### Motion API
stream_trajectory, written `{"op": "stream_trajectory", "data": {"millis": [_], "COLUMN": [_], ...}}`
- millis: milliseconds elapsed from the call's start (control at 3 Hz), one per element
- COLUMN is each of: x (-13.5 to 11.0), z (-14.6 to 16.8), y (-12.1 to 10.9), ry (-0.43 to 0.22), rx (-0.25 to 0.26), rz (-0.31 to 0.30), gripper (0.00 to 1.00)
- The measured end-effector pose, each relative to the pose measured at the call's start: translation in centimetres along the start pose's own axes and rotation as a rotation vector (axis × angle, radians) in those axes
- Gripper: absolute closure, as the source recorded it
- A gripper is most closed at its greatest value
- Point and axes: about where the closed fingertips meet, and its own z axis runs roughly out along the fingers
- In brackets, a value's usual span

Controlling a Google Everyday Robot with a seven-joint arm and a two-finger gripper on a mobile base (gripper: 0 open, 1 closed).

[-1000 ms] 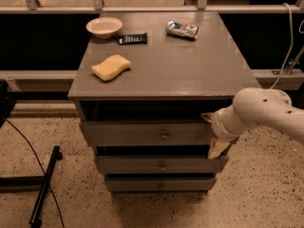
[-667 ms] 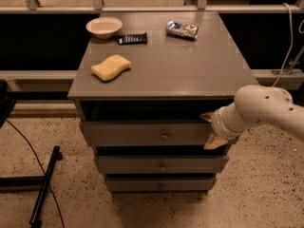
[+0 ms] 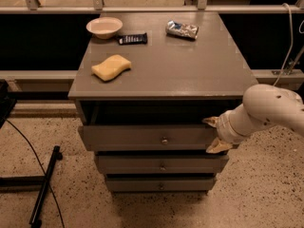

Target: Open top drawer

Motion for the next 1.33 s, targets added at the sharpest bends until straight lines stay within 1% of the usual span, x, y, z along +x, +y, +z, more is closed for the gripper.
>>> {"op": "stream_trajectory", "data": {"millis": [667,1000,1333], "x": [0.0,-0.1,-1.0], "z": [-2.7,-4.4,-7.8], "y": [4.7,7.4,10.2], "ry": [-0.050,-0.054,-0.060], "rx": [-0.104,-0.165,-0.219], "rz": [0.027,0.037,0.027], "gripper": [0.45,0.47,0.43]}}
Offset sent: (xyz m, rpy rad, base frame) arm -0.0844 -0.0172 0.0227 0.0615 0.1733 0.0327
